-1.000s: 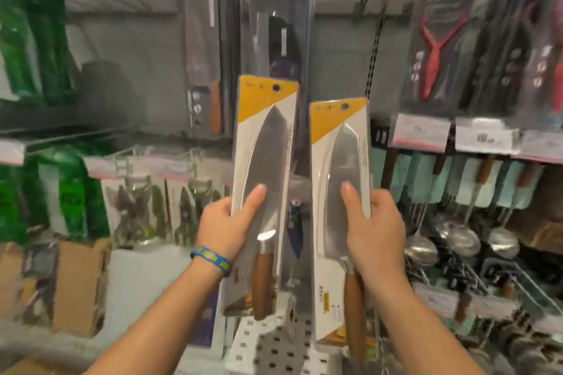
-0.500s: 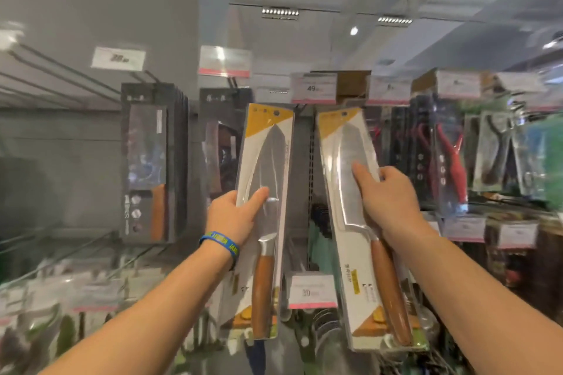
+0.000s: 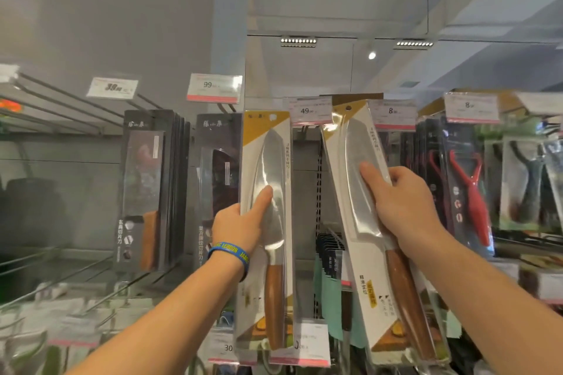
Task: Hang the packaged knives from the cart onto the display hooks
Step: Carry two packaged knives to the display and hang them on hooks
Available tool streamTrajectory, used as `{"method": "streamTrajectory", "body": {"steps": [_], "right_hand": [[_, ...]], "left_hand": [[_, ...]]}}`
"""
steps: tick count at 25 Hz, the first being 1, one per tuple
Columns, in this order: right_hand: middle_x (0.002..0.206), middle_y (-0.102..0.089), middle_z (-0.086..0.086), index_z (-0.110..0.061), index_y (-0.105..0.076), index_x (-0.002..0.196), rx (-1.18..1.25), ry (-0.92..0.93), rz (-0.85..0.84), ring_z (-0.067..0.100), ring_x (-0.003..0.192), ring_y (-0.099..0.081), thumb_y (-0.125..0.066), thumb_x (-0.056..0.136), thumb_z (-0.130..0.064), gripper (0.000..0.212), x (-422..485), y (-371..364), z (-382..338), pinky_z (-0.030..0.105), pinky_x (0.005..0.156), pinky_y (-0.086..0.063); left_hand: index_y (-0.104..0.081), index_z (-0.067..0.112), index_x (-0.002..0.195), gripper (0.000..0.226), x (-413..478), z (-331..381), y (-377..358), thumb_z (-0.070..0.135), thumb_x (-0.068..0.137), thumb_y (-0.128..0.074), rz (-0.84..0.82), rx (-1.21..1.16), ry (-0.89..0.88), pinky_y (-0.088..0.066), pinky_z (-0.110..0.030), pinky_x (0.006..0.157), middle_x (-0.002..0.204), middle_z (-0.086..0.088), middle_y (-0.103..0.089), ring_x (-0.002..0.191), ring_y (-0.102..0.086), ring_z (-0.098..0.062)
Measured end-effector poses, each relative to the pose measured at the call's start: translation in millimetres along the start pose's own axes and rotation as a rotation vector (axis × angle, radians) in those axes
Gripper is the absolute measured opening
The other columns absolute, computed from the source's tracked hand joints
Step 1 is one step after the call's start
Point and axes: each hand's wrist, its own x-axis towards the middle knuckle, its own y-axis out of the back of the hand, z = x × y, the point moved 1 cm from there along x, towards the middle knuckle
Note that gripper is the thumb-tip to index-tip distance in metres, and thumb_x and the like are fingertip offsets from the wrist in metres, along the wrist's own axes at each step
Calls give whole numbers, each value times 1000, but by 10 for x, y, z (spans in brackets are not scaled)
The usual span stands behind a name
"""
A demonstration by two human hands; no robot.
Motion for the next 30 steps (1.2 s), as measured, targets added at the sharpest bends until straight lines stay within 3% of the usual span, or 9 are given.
{"method": "streamTrajectory", "body": {"steps": [2, 6, 9, 12, 16, 20, 23, 27, 30], "right_hand": [[89, -69, -9, -25, -65, 100, 4, 11, -14, 7, 75, -67, -59, 91, -64, 41, 50, 16, -2, 22, 53, -43], [89, -71, -9, -26, -65, 101, 51, 31, -32, 7, 74, -69, -61, 91, -63, 38, 153, 25, -10, 20, 52, -44], [88, -71, -9, -28, -65, 100, 75, 47, -32, 4, 66, -69, -61, 91, -63, 36, 179, -44, -5, 15, 46, -45], [88, -72, -9, -28, -66, 98, 109, 59, -17, 3, 66, -69, -62, 91, -63, 36, 202, -133, -38, 13, 46, -45], [88, -74, -8, -29, -67, 96, 141, 49, -1, 10, 76, -72, -62, 90, -64, 36, 199, -193, -55, 22, 57, -50], [81, -73, -9, -28, -67, 92, 117, 57, -10, 3, 64, -69, -62, 91, -63, 35, 123, -226, -40, 11, 44, -45], [74, -73, -10, -27, -68, 90, 111, 86, -58, -2, 63, -68, -63, 90, -63, 36, 58, -253, -78, 10, 43, -44], [75, -75, -11, -27, -69, 92, 174, 73, 36, 7, 65, -72, -62, 88, -67, 41, 152, -185, -188, 30, 60, -55], [74, -74, -11, -28, -67, 94, 194, 21, 35, -2, 60, -69, -61, 88, -67, 40, 200, -146, -182, 20, 52, -49]], "left_hand": [[-56, 8, 51, 70, -15, -35, 21, 74, 69, -67, 55, 14, -16, -38, -27, 46, 45, 5, -53, 48, -48, -13], [-49, 10, 51, 72, -56, -214, 61, 79, 64, -64, 91, -21, -38, -31, -14, 36, 39, 9, -49, 37, -42, -3], [-54, 7, 54, 72, 8, -259, -19, 79, 60, -60, 46, 7, -34, -42, -25, 48, 46, 3, -54, 48, -50, -15], [-66, 0, 69, 73, 106, -191, -174, 73, 71, -65, -32, 66, -103, -50, -32, 58, 64, -9, -68, 60, -62, -22], [-63, -5, 75, 77, 210, -92, -261, 73, 73, -63, -36, 42, -190, -43, -31, 54, 71, -17, -67, 57, -52, -17], [-61, -5, 75, 79, 304, -84, -265, 73, 73, -62, -55, 36, -200, -46, -33, 54, 70, -18, -66, 55, -53, -23], [-52, -5, 63, 87, 350, -47, -289, 81, 65, -60, -90, 7, -180, -40, -30, 50, 57, -17, -56, 51, -44, -17], [-33, 18, 46, 73, 399, 7, -363, 83, 59, -63, -122, -11, -149, -33, -29, 48, 43, 4, -37, 44, -36, -13], [-35, 17, 50, 71, 433, -6, -423, 83, 63, -61, -119, 49, -115, -32, -28, 51, 45, 2, -34, 47, -34, -16]]}}
